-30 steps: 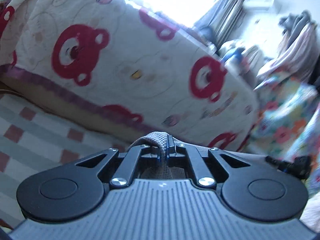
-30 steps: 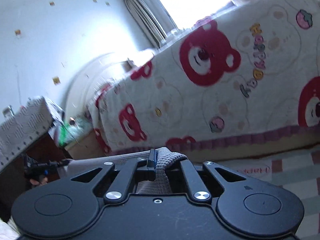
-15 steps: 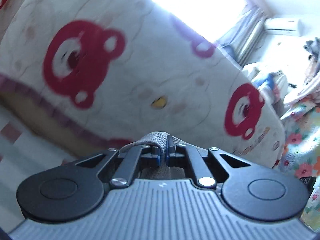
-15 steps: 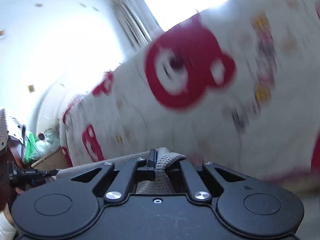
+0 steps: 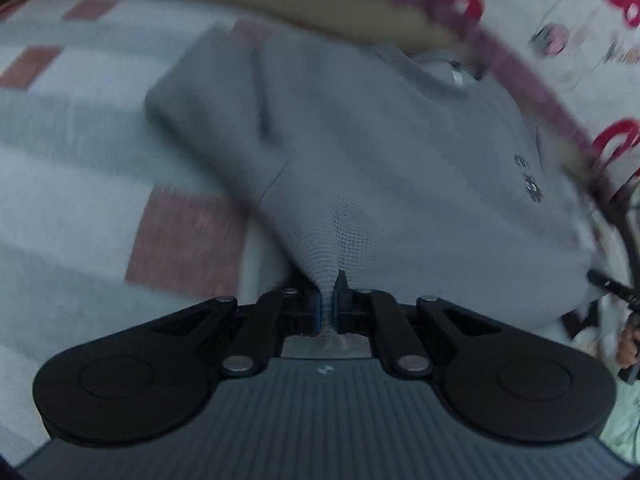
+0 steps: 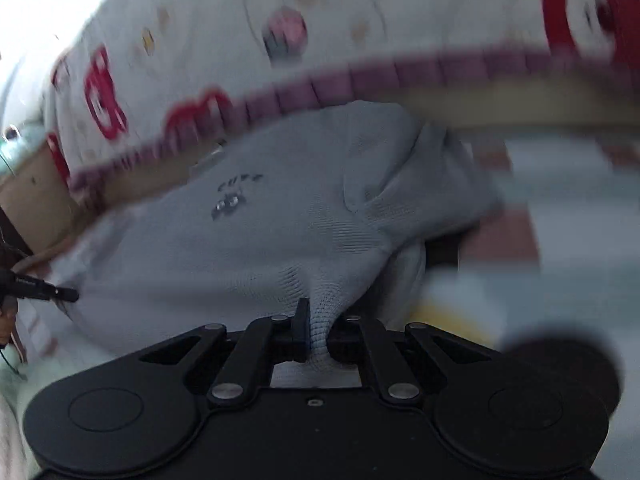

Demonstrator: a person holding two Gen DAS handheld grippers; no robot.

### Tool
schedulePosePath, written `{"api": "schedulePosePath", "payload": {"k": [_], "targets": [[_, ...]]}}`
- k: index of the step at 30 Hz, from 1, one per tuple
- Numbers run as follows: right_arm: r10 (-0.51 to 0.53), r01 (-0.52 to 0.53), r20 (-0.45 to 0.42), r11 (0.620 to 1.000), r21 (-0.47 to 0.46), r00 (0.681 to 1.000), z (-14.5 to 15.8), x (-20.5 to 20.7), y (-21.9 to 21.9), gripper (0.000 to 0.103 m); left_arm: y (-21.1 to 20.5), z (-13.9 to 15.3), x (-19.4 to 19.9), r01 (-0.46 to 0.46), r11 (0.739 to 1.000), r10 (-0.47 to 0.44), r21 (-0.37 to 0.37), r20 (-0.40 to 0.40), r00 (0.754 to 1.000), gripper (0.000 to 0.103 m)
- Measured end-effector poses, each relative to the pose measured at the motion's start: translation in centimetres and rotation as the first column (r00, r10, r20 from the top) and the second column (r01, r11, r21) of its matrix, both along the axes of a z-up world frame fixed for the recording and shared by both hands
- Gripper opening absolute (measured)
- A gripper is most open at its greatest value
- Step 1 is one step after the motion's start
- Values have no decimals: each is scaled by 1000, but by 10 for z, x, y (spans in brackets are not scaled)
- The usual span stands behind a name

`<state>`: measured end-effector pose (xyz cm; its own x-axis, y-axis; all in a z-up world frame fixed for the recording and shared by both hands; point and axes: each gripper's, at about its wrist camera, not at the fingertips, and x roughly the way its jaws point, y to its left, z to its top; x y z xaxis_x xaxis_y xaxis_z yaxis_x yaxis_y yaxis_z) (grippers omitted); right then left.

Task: Fold clothes

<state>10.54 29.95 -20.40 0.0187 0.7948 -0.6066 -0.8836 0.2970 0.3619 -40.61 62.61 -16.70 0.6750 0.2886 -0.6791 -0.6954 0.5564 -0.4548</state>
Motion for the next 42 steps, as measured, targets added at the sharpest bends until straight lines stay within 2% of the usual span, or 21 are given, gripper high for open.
{"api": "schedulePosePath", "payload": {"k": [2,6,10,12,13,17,18,19,21,26,28,29,30,31,33,36,37,39,42], "targets": [[19,-18,16,1000,-24,1000,-2,1,1,5,-2,-11,-1,12,1000,-12,-11,-25,1000,5],[82,-84,49,996,29,995,34,7,1,5,-7,-31,-4,34,999,-36,-32,-74,997,4],[145,-153,123,986,62,982,58,-4,-14,5,-16,-3,-15,44,999,-44,10,-6,999,4],[179,-184,159,983,15,971,51,-15,-24,5,-21,-6,-19,58,998,-58,-1,-7,998,4],[193,-191,156,981,-28,969,40,-19,-27,5,-24,-12,-18,73,997,-73,-13,-33,997,4],[185,-162,115,969,-186,976,-1,-29,-32,7,-30,-47,-15,97,993,-105,-71,-114,988,4],[159,-141,88,972,-187,983,-4,-27,-34,14,-31,-55,-14,98,992,-108,-81,-130,986,4],[126,-116,51,978,-173,991,-3,-24,-38,17,-31,-59,-15,93,992,-103,-86,-119,988,4],[68,-71,-28,987,-142,997,0,-16,-44,32,-29,-61,-17,84,991,-93,-102,-91,992,5],[-23,10,-192,997,-70,981,-4,6,-40,40,-29,-60,-12,103,990,-112,-100,-87,990,9],[-47,32,-222,997,-73,974,-8,10,-27,40,-25,-60,-9,94,989,-103,-112,-80,991,9],[-49,32,-211,996,-81,976,-10,10,-19,32,-24,-60,-8,88,989,-97,-119,-76,992,9],[-37,23,-181,997,-79,983,-9,7,-12,8,-24,-59,-7,89,990,-99,-114,-83,992,9],[-30,20,-149,997,-68,988,-5,4,-9,8,-24,-58,-6,90,990,-100,-109,-90,991,5],[-22,22,-105,1000,-4,994,15,-1,-18,7,-27,-52,-12,94,990,-102,-105,-79,992,4],[-26,32,-68,996,83,997,46,-2,-45,7,-28,-37,-24,69,992,-71,-109,-17,997,4],[-17,20,-47,998,65,999,46,-4,-49,7,-29,-35,-25,78,991,-80,-110,-17,997,4],[14,-15,-21,1000,-27,1000,33,-8,-51,7,-32,-35,-23,104,987,-109,-121,-33,993,5],[17,-23,-42,989,-148,999,-1,-14,-49,7,-35,-50,-9,136,983,-159,-126,-197,968,5]]}}
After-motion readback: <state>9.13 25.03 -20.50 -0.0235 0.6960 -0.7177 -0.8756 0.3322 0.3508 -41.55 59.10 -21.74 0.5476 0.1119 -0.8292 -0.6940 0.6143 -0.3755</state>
